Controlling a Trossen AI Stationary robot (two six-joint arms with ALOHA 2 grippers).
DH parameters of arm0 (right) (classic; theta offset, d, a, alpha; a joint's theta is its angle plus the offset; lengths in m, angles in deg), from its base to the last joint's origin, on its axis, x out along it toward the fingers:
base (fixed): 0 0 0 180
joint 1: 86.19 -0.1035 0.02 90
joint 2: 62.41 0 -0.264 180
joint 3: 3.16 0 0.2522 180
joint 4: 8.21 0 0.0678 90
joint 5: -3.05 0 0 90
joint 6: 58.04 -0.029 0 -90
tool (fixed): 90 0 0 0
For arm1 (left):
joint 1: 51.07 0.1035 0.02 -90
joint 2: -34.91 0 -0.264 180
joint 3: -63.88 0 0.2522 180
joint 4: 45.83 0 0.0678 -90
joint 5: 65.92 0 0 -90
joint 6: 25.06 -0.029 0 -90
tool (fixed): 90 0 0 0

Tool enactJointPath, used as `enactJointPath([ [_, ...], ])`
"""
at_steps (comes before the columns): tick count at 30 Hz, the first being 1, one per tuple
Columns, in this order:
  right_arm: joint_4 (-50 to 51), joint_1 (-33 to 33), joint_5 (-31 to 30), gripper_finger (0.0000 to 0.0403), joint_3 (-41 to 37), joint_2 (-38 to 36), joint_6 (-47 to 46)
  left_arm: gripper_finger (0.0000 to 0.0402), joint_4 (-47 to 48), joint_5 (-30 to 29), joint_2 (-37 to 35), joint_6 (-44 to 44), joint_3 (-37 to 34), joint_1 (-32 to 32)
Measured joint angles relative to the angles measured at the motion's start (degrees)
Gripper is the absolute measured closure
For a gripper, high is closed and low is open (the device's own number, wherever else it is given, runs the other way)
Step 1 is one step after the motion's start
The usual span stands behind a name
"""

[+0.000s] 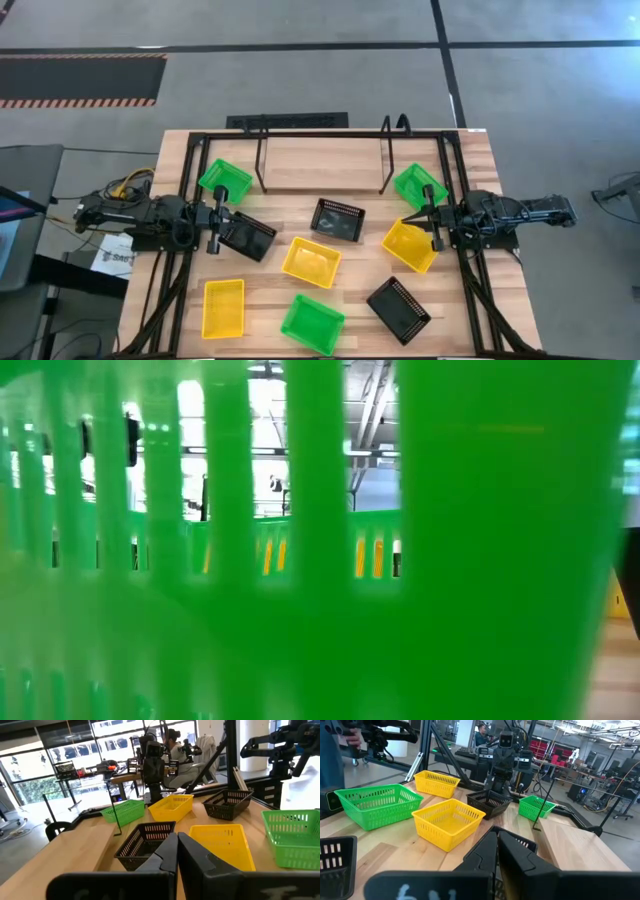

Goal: Stack baskets on shelf by color

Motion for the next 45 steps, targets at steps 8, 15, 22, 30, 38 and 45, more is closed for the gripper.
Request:
enactJointPath([
  [8,0.0,0.0,0.0,0.0362,0.0,0.0,0.0,0.0401,0.0,-0.2,0.0,6.7,0.0,0.0],
  [15,0.0,0.0,0.0,0.0362,0.0,0.0,0.0,0.0401,-0.3,-2.1,0.0,18.2,0.0,0.0],
  [22,-3.2,0.0,0.0,0.0362,-0.3,0.0,5.9,0.0401,-2.0,-8.4,0.0,30.1,-0.1,0.0],
  [30,-16.5,0.2,0.0,0.0362,-0.3,0.0,-4.6,0.0401,-2.6,-14.9,0.0,40.3,-0.1,0.0],
  [38,-32.6,0.1,-0.3,0.0362,-0.1,0.0,-20.1,0.0401,-2.7,-14.9,0.0,39.5,-0.1,0.0],
  [45,-34.0,0.1,-0.3,0.0362,-0.1,0.0,-20.6,0.0401,-2.7,-14.4,0.0,32.6,-0.1,0.0],
])
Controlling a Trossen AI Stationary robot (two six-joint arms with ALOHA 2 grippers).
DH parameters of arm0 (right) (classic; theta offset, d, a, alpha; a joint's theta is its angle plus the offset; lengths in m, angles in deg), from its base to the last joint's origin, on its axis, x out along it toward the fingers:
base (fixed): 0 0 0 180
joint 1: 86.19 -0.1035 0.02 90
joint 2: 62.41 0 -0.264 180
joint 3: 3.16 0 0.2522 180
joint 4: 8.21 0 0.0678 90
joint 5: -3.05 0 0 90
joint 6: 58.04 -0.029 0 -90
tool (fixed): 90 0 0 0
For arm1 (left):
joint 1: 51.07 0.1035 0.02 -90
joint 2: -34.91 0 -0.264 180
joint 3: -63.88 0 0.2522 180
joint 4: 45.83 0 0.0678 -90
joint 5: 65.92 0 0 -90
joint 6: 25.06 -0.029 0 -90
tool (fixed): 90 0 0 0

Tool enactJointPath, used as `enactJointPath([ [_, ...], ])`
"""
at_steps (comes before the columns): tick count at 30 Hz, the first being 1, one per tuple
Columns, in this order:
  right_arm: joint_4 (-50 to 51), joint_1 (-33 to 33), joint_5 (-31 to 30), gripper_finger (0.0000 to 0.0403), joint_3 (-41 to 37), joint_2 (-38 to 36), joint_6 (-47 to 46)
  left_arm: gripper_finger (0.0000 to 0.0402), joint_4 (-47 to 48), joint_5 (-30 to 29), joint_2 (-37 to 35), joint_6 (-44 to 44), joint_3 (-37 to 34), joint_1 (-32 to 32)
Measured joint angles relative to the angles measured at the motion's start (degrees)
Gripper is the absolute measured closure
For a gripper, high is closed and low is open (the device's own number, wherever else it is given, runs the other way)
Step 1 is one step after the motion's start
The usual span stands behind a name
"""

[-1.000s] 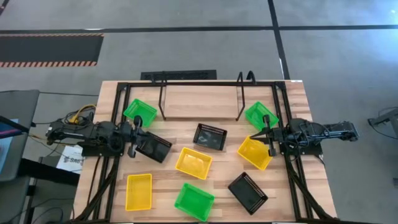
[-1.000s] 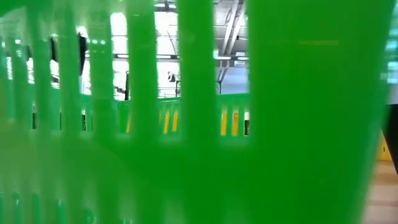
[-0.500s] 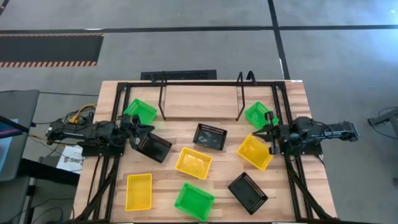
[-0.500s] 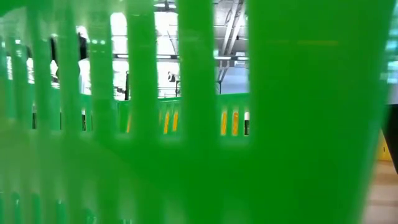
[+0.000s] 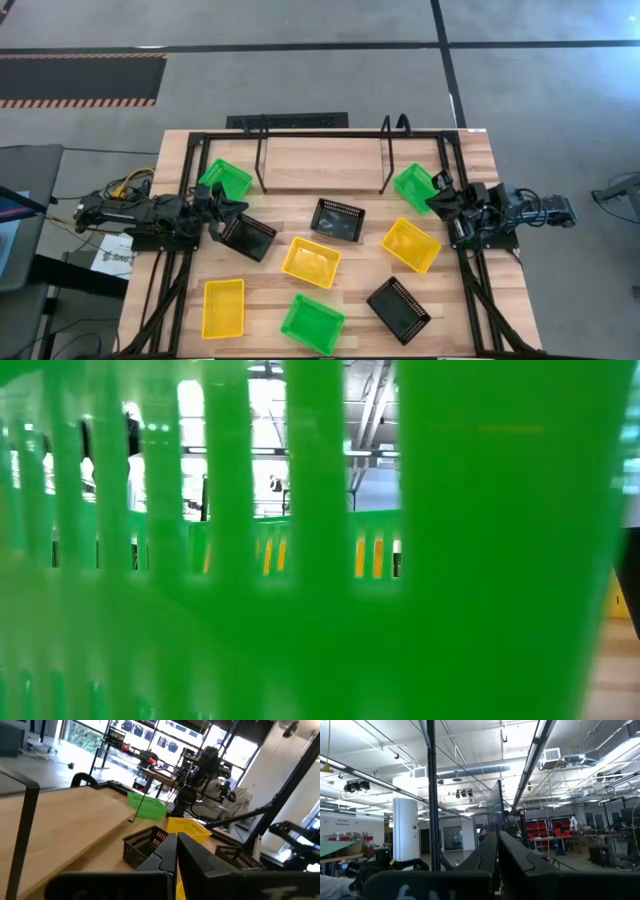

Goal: Stack baskets on shelf by color
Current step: Put the top right green bin on the shelf

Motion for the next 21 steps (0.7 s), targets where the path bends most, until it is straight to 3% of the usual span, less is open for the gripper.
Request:
enactJointPath([
  [14,-1.6,0.0,-1.0,0.0362,0.0,0.0,-5.5,0.0401,0.0,-1.4,0.0,-2.2,0.0,0.0],
  [21,-8.2,0.0,-4.3,0.0362,0.3,0.0,-7.0,0.0401,-0.1,-15.6,0.0,1.1,0.1,0.0],
])
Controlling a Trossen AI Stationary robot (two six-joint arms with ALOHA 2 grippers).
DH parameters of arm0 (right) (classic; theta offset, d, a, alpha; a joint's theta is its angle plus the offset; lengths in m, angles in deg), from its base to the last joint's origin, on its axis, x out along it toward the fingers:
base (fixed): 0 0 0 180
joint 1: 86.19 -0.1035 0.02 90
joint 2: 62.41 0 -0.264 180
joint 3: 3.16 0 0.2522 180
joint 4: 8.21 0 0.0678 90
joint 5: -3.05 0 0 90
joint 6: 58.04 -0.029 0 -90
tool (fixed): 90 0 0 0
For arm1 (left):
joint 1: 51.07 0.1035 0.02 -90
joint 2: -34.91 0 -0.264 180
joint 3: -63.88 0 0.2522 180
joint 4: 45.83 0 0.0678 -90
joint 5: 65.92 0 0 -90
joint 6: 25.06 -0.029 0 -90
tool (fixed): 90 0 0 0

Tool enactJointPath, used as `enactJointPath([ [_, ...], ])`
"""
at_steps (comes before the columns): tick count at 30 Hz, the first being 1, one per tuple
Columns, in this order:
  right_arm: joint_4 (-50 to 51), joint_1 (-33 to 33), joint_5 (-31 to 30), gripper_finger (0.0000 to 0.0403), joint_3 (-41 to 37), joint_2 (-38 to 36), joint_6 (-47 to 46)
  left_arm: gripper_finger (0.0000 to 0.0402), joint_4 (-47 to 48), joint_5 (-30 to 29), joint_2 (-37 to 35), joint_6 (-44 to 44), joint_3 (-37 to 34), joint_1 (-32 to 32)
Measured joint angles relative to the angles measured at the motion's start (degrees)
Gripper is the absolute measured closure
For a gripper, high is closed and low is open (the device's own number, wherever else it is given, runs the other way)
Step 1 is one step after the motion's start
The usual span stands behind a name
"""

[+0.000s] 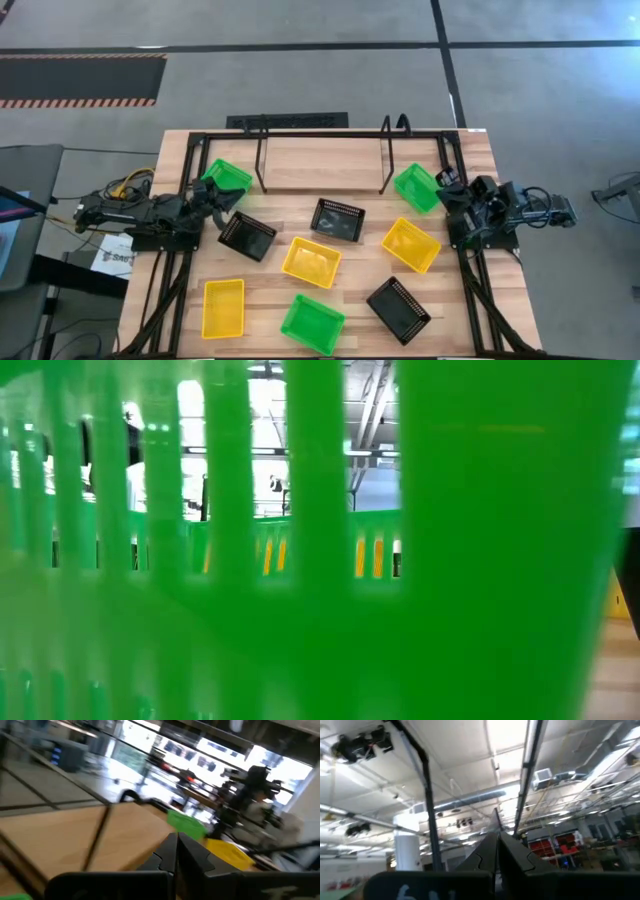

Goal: Stack baskets on shelf by color
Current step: Put the top right green bin on the shelf

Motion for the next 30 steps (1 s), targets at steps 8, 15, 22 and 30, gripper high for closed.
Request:
enactJointPath([
  [8,10.6,0.0,-10.7,0.0362,8.2,4.1,0.0,0.0401,0.0,-0.5,0.0,-0.5,0.0,0.0],
  [15,42.8,0.0,-27.0,0.0359,26.5,12.2,-1.4,0.0401,0.1,-0.5,0.0,-0.2,0.0,0.0],
  [22,73.6,0.0,-35.7,0.0331,43.9,20.9,-12.2,0.0401,0.1,-0.5,0.0,-0.2,0.0,0.0],
  [30,99.1,0.0,-36.9,0.0279,55.2,29.5,-26.4,0.0401,0.2,-0.5,0.0,-0.2,0.0,0.0],
])
